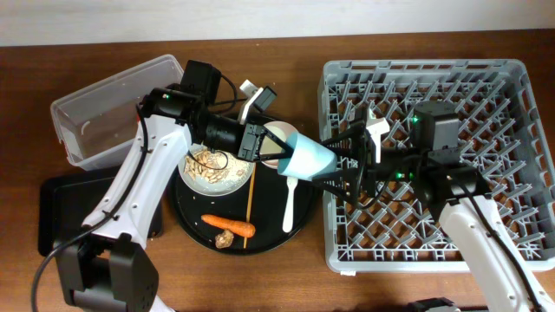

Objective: Sort waste into correct bins and load items into the dishwasher rack
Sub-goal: 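Hand the blue cup from the left gripper to the right gripper, then place the blue cup in the rack's right side with the right gripper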

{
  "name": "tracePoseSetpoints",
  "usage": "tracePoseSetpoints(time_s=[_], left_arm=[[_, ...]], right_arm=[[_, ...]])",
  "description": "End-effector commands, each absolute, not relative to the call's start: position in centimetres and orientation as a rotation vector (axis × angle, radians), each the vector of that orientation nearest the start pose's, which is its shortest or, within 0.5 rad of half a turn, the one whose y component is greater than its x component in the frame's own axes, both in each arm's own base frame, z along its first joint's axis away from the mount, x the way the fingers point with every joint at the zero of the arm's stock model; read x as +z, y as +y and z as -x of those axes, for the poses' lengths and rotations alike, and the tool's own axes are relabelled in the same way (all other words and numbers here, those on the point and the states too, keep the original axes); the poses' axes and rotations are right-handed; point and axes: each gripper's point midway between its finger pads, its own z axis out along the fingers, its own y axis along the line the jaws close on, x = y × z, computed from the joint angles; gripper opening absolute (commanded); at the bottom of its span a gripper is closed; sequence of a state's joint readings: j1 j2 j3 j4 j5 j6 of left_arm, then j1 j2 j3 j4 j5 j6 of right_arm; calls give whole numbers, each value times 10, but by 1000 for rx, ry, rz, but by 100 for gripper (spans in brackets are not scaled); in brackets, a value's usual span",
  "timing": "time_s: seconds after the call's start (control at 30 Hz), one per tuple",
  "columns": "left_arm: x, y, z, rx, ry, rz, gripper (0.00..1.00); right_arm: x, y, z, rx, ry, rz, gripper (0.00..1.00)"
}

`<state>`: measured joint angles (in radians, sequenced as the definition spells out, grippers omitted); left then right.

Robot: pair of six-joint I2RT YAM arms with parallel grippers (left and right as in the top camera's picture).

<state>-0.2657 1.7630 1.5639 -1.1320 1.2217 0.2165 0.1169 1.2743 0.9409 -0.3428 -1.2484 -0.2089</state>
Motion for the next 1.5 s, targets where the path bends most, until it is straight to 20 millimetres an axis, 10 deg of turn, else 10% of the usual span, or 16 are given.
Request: tracePoseSetpoints(time_s=[0.0, 0.33, 0.47, 0.53, 0.6, 0.73, 0.97, 1.07, 1.23, 1.3, 1.47], left_arm=[[280, -252, -293, -1773, 2205, -807, 1], [274, -250, -295, -1726, 2238, -806, 12], [242, -237, -308, -1460, 2398, -799, 24], [211, -192, -326, -1104, 2614, -665, 25], [194, -123, -346, -698, 2775, -396, 25], [191, -84, -350, -608, 2811, -253, 25], [190, -82, -349, -591, 2820, -251, 25], [190, -82, -348, -593, 2823, -250, 25], [189, -82, -347, -593, 2827, -249, 25], [189, -82, -347, -593, 2827, -249, 25], [190, -84, -349, -597, 2816, -257, 41]], right_arm=[[267, 202, -267, 1424, 1697, 973, 94], [278, 203, -273, 1413, 1646, 983, 66], [266, 200, -286, 1375, 1777, 872, 58], [259, 184, -303, 1338, 1884, 717, 51], [250, 143, -324, 1268, 1976, 509, 49], [196, 32, -341, 842, 2313, -33, 47], [182, -158, -235, -128, 2608, -1019, 45], [183, -195, -205, -312, 2511, -1284, 46], [145, -202, -210, -259, 2629, -1354, 55], [126, -193, -219, -133, 2683, -1365, 99], [184, -153, -251, 43, 2655, -1110, 99]])
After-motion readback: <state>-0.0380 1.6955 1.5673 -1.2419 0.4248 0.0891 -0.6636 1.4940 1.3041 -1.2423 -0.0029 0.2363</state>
